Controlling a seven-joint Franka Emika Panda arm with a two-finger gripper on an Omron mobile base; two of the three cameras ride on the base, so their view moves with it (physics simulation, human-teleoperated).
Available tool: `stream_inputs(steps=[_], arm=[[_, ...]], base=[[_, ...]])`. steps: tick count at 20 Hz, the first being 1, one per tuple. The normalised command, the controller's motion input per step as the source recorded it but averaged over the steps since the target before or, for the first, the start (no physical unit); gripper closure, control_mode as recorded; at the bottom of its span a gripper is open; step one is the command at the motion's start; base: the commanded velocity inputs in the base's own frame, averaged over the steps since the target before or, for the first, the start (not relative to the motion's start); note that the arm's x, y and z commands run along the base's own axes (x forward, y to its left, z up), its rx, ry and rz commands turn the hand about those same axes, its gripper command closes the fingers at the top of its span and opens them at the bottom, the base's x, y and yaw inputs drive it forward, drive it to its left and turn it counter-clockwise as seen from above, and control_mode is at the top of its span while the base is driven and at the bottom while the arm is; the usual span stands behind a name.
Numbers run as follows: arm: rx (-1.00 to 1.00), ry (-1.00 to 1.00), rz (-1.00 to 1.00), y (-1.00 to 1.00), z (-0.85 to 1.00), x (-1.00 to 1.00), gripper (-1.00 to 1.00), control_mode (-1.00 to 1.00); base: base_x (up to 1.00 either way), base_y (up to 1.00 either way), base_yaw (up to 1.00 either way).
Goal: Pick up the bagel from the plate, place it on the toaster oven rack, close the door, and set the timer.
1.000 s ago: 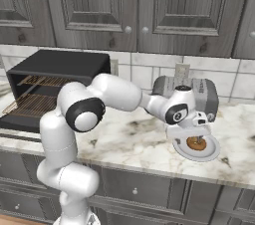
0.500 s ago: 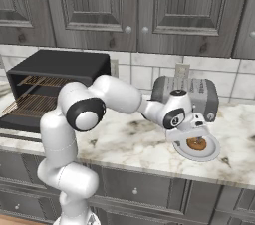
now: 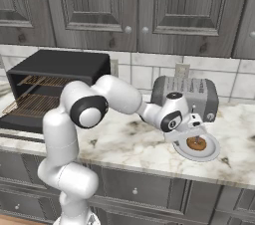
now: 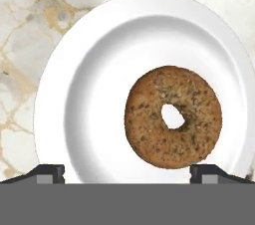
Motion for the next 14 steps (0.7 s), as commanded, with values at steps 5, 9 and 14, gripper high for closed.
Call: stream_inputs(steps=[5,9,14], arm=[[0.00,-0.01,0.01,-0.03,-0.05,0.22,-1.00,-1.00],[0.00,-0.02,0.00,-0.10,-0.06,0.16,-1.00,-1.00],[0.00,-0.02,0.00,-0.15,-0.09,0.10,-1.00,-1.00]], base=[[0.00,0.00,0.00],[0.00,0.00,0.00],[0.00,0.00,0.00]])
